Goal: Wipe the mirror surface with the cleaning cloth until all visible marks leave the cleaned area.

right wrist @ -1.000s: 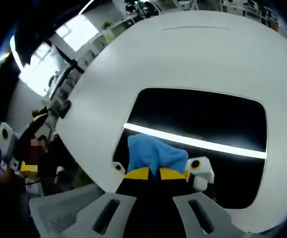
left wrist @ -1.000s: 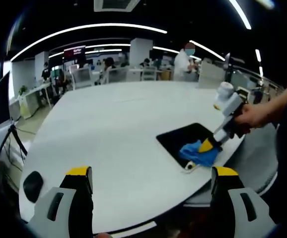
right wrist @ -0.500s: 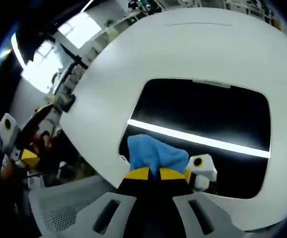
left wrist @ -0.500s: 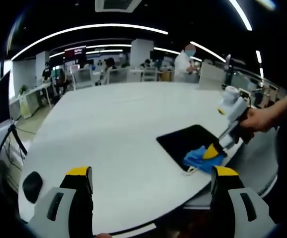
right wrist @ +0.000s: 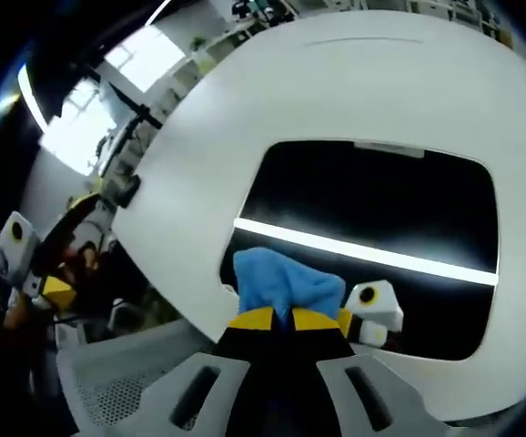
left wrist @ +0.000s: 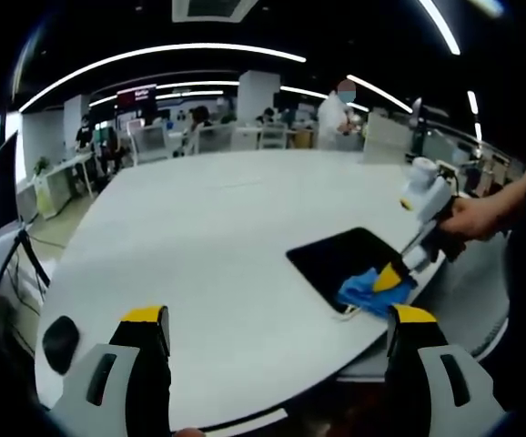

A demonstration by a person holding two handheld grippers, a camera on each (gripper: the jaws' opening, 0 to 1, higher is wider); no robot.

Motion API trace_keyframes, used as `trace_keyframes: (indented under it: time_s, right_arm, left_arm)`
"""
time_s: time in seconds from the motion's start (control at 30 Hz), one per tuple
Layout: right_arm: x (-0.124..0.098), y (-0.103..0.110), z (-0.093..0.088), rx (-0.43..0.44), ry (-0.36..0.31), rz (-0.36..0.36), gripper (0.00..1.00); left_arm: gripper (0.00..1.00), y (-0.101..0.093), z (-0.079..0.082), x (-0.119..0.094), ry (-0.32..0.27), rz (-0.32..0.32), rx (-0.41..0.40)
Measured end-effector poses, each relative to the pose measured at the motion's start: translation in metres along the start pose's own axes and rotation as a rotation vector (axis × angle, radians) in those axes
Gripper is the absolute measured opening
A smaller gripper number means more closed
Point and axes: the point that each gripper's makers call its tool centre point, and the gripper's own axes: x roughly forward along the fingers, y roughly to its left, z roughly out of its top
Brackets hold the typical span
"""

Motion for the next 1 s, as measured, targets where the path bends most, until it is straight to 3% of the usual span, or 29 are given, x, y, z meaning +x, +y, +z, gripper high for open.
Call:
trace_keyframes:
  time_s: [0.6, 1.0]
  right_arm:
    - [-0.012, -0.020, -0.003, 0.016, -0.027, -0.014, 0.00]
    - [-0.019, -0.034, -0.007, 0.071, -0.026, -0.029, 0.00]
  left_arm:
    - [1.00, 0.003, 0.005, 0.002, -0.002, -0.003, 0.007]
    - [1.00, 0.004, 0.007, 0.005, 0.005, -0.010, 0.014]
